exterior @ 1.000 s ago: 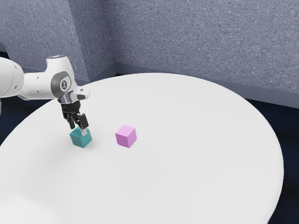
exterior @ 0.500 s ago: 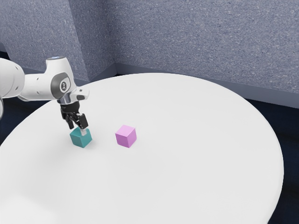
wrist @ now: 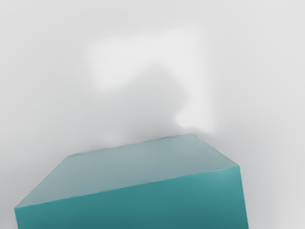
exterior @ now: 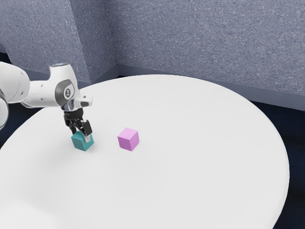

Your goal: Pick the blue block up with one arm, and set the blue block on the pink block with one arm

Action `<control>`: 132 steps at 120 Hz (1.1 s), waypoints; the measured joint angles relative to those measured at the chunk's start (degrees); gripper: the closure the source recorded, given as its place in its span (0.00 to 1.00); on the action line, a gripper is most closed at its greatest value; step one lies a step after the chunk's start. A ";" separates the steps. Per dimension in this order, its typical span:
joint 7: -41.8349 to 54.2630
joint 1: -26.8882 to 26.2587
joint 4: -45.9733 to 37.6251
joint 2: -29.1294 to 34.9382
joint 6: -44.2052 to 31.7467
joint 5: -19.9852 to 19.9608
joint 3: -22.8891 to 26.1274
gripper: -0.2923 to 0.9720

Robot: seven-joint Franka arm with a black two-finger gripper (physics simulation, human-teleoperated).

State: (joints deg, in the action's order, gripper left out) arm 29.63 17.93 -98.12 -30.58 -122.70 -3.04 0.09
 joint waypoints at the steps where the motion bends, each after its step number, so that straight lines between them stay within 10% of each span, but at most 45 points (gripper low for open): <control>1: -0.01 0.00 0.01 -0.07 -0.01 -0.01 0.00 0.23; 132: -1.52 -0.03 0.30 -1.03 -0.51 -0.11 0.08 0.24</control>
State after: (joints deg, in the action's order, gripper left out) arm 28.11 17.90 -97.82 -31.61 -123.21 -3.15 0.17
